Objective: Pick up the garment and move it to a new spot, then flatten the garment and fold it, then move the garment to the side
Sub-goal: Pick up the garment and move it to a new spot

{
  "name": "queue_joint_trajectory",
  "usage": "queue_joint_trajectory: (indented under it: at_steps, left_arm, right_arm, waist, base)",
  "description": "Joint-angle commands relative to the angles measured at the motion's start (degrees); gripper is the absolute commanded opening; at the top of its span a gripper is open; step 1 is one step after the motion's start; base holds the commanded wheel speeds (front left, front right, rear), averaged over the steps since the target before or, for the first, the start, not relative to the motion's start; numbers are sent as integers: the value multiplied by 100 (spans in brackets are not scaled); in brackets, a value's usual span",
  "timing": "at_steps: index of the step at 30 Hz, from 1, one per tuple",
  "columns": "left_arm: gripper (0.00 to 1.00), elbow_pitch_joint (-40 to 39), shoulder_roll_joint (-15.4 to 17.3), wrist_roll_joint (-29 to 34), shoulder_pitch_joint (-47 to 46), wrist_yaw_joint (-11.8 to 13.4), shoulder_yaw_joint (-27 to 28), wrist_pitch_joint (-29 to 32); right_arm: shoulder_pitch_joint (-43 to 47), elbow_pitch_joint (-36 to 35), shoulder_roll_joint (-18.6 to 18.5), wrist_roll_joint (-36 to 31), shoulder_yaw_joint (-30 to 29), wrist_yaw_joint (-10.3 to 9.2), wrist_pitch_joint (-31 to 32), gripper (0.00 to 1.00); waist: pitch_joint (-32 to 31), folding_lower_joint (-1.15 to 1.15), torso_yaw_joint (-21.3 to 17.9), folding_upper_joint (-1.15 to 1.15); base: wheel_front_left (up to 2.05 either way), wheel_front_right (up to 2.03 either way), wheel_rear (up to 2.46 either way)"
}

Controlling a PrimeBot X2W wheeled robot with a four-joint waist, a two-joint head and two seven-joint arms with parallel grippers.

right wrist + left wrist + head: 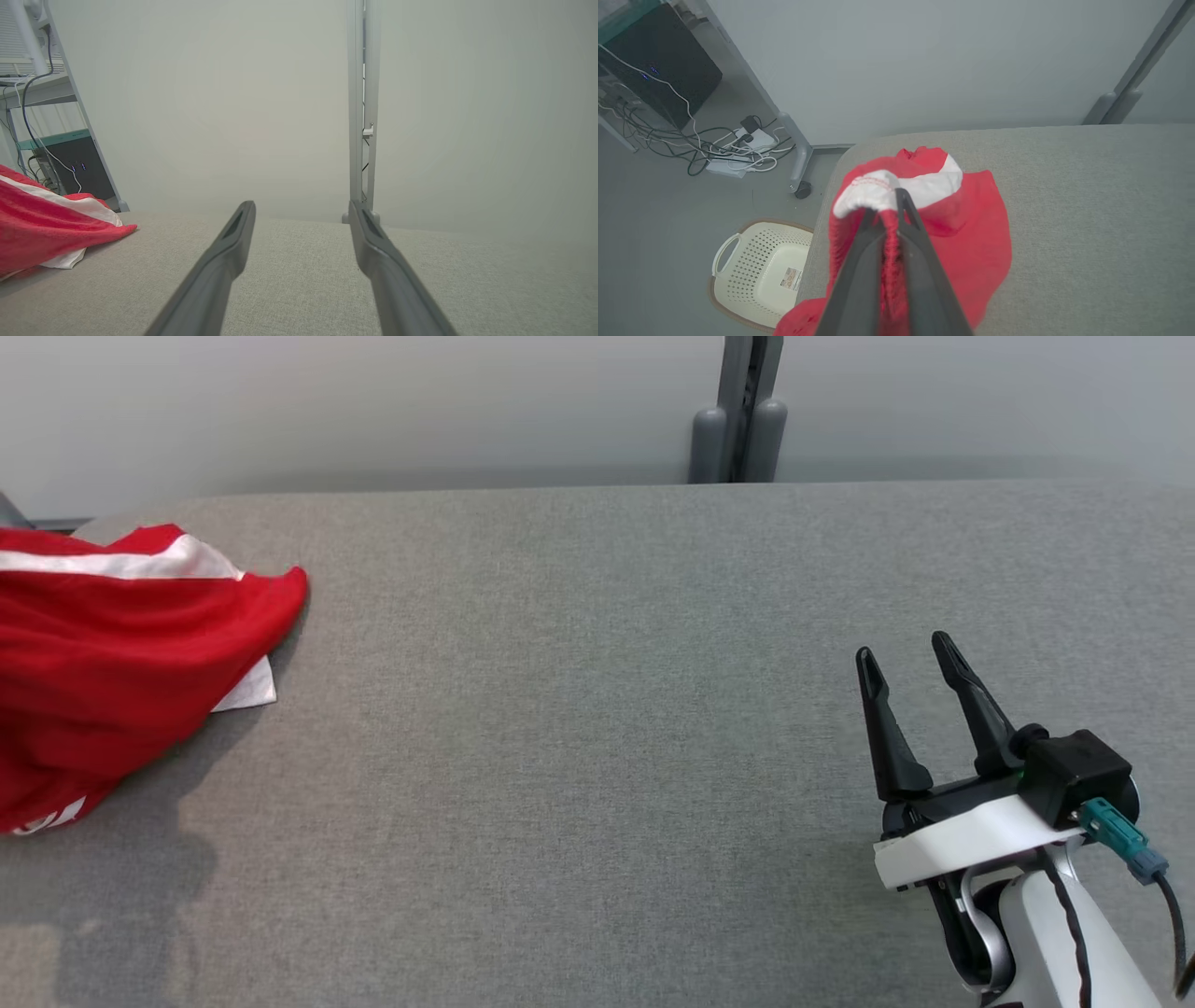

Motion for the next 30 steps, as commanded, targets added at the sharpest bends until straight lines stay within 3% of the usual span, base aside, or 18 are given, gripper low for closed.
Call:
queue_joint_trajectory:
  at_steps: [1,7,15,21,27,30]
  left_arm:
    - [0,-258,75,89,-98,-6,-162,96]
    - [0,-1285,222,213,-270,-6,-662,508]
    - [0,-2197,-3,295,-659,-6,-1269,861]
    - [0,-2579,-482,346,-1158,-6,-1867,966]
    - [0,-2675,-1194,173,-1703,-6,-2273,581]
    - [0,-2699,-1395,61,-1810,-6,-2388,393]
  right_arm:
    - [106,-23,-51,88,-6,13,-28,100]
    - [179,-52,-51,230,-62,13,-28,100]
    - [194,-108,-49,392,-145,13,-28,100]
    - [140,-153,-45,511,-239,13,-28,100]
    - [80,-206,-46,567,-349,13,-28,100]
    - [43,-232,-45,573,-399,13,-28,100]
  waist:
    - [-134,0,-137,0]
    - [-292,0,-470,0]
    - [-351,0,-987,0]
    - [-242,0,-1399,0]
    - [-78,0,-1665,0]
    - [-14,0,-1734,0]
  base:
    - [0,0,0]
    - [0,0,0]
    - [0,0,0]
    - [0,0,0]
    - [0,0,0]
    - [0,0,0]
